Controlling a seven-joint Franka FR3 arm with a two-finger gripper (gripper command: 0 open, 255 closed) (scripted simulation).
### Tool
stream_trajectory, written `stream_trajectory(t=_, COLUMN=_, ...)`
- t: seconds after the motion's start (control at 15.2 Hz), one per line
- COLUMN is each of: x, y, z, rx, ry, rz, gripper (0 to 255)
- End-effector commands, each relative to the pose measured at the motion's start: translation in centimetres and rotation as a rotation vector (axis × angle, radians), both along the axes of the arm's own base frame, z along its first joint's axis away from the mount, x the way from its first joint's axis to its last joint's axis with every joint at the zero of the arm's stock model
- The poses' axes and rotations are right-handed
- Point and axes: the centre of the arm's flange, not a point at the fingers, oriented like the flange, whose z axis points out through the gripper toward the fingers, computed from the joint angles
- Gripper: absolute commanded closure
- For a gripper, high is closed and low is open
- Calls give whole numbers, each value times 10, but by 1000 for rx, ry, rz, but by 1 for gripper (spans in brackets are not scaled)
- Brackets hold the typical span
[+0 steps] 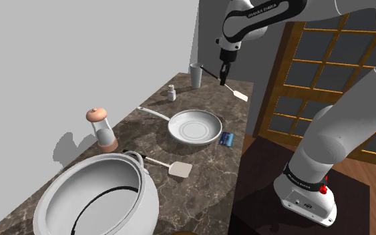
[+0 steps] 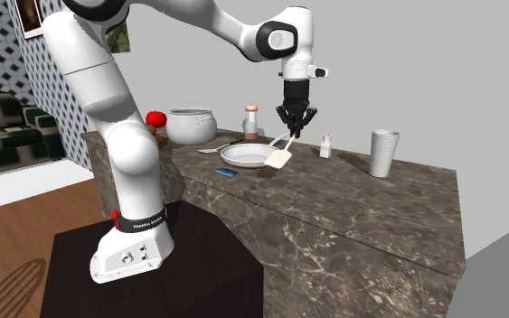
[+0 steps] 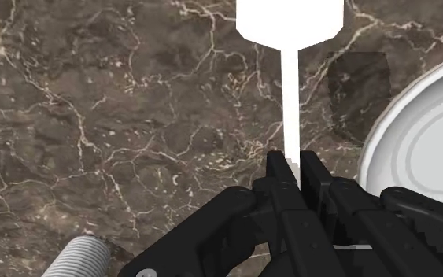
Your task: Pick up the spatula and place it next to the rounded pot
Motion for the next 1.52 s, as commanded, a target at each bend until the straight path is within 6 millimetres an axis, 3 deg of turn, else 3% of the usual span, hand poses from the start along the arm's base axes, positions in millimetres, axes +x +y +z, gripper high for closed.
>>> stream_trajectory(t=0.0, x=-1, y=1, z=11, rx=0, ry=0, rz=0, gripper=255)
stream_trajectory(t=0.99, x=-1, y=1, z=85, rx=0, ry=0, rz=0, gripper=255)
stream_trajectory(t=1.45, x=-41, y=84, z=85, rx=0, ry=0, rz=0, gripper=255)
